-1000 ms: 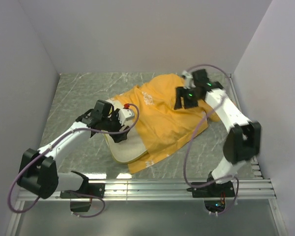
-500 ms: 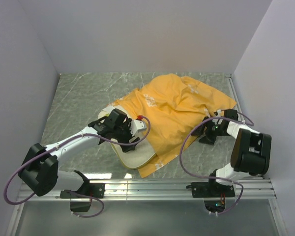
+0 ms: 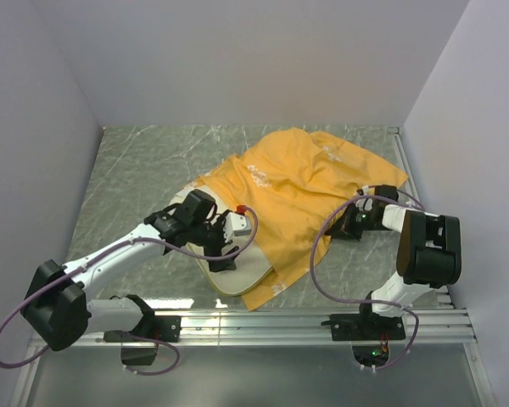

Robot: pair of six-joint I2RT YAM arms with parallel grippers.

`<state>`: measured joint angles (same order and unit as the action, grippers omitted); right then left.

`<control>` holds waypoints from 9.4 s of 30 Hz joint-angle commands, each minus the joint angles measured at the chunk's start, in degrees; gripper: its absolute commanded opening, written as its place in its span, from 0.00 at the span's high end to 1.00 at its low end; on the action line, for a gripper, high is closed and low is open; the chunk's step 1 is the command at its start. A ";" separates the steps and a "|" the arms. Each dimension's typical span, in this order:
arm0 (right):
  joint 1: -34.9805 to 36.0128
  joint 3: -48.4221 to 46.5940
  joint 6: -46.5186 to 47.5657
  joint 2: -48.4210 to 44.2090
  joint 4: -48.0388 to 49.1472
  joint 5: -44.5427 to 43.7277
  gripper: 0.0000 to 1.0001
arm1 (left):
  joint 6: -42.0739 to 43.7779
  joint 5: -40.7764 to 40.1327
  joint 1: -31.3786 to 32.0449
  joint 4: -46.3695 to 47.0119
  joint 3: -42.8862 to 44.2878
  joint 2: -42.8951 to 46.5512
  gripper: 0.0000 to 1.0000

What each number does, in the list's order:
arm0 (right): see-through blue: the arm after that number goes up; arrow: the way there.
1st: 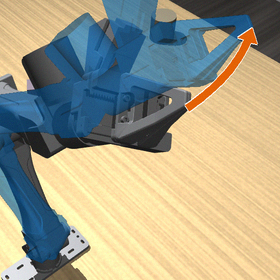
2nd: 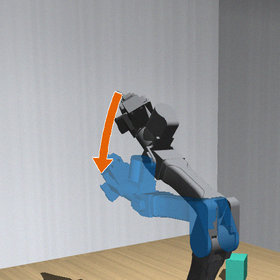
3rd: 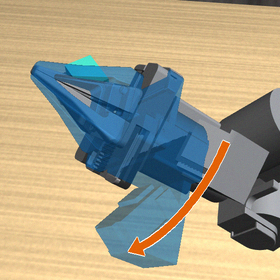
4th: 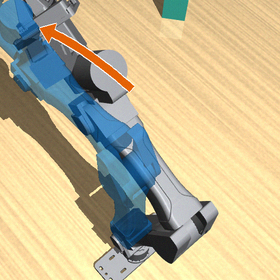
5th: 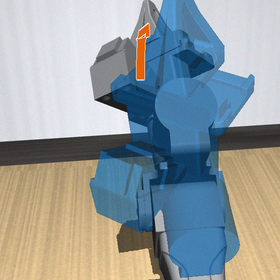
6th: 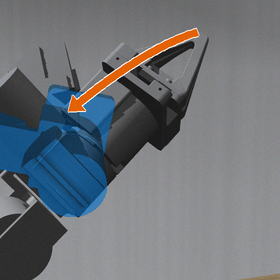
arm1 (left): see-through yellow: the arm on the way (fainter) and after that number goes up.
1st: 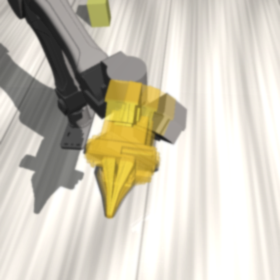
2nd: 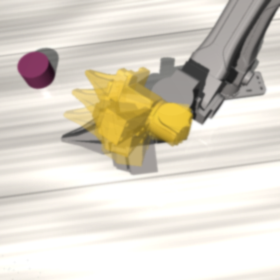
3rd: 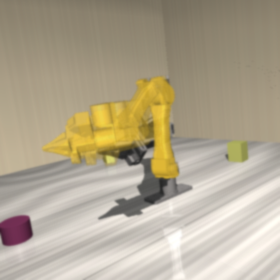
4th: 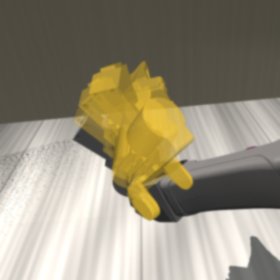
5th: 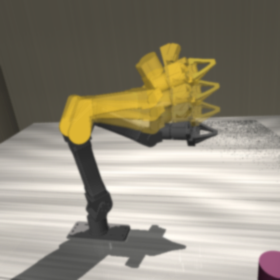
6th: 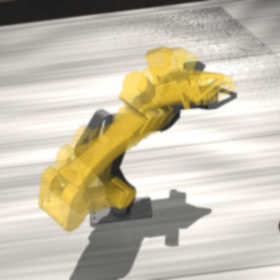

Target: Put the pillow into the pillowcase

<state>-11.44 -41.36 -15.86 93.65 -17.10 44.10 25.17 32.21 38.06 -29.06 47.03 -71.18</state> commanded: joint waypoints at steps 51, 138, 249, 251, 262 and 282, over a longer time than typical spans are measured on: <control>32.17 -22.87 15.95 -16.66 -22.63 -22.14 0.30 | -48.46 -0.21 -10.64 30.64 2.10 -15.66 1.00; 48.62 -86.87 3.99 36.25 -9.97 -45.58 0.32 | -37.38 8.40 -43.69 25.01 18.54 -30.42 0.20; 7.75 -16.75 58.57 -22.71 -43.37 -31.17 0.03 | 20.36 -0.48 -22.16 -4.60 16.60 -25.93 0.33; 7.75 -12.36 59.63 -23.24 -42.14 -31.18 0.03 | 19.92 -0.39 -21.98 -4.08 17.83 -28.13 0.33; 8.97 -4.78 57.79 -14.29 -36.44 -30.56 0.17 | 21.41 -1.54 -20.75 -2.67 19.24 -32.09 0.33; 12.41 -2.32 53.65 -16.64 -28.86 -28.46 1.00 | 21.86 -0.11 -15.75 4.81 16.34 -35.07 0.04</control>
<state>1.45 -43.03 38.13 81.45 -47.31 12.73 50.22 35.22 19.90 -28.29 62.74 -103.88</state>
